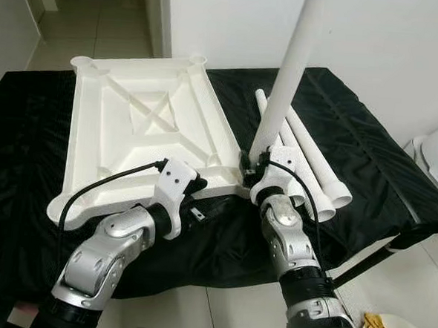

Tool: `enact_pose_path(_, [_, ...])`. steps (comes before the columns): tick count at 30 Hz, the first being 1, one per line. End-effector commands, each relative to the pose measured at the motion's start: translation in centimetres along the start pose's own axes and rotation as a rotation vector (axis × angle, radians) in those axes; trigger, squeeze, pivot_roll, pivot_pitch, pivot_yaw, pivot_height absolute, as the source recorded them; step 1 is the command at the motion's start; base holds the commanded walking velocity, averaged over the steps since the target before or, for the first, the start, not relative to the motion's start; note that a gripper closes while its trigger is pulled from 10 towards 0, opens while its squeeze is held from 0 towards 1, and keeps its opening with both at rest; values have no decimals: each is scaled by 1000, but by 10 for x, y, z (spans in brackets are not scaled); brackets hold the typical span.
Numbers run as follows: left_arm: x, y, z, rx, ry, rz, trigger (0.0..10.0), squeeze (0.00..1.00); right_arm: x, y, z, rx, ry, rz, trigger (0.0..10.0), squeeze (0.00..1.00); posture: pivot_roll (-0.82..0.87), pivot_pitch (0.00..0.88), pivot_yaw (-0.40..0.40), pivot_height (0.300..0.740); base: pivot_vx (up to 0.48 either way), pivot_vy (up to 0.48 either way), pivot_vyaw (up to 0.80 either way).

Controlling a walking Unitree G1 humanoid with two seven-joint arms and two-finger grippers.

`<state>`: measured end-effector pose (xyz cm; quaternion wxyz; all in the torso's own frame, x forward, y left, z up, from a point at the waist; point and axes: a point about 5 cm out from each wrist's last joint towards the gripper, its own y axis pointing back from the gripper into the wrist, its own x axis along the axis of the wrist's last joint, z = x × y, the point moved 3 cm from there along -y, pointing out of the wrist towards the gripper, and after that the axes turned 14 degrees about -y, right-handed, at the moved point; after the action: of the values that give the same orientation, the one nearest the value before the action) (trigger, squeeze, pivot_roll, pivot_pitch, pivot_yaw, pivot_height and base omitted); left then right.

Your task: Building children table

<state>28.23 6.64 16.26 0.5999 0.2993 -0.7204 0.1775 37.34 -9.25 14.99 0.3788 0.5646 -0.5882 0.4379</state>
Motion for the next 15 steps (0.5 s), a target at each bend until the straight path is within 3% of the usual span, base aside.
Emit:
enact_pose_path(1, [-2,0,3,-20,1,-13,10000,0,-13,3,16,-116,-22,-57,0,0,-50,64,3,740,0,0,0])
enact_pose_path(11, [-3,-1,4,-20,6,-12,10000,0,-25,4,-7,-98,-29,-107,0,0,-52,63,-4,740,0,0,0])
enact_pose_path(15, [-2,-2,4,-20,7,-9,10000,0,-25,4,-7,-146,12,-89,0,0,-49,52,-9,740,0,0,0])
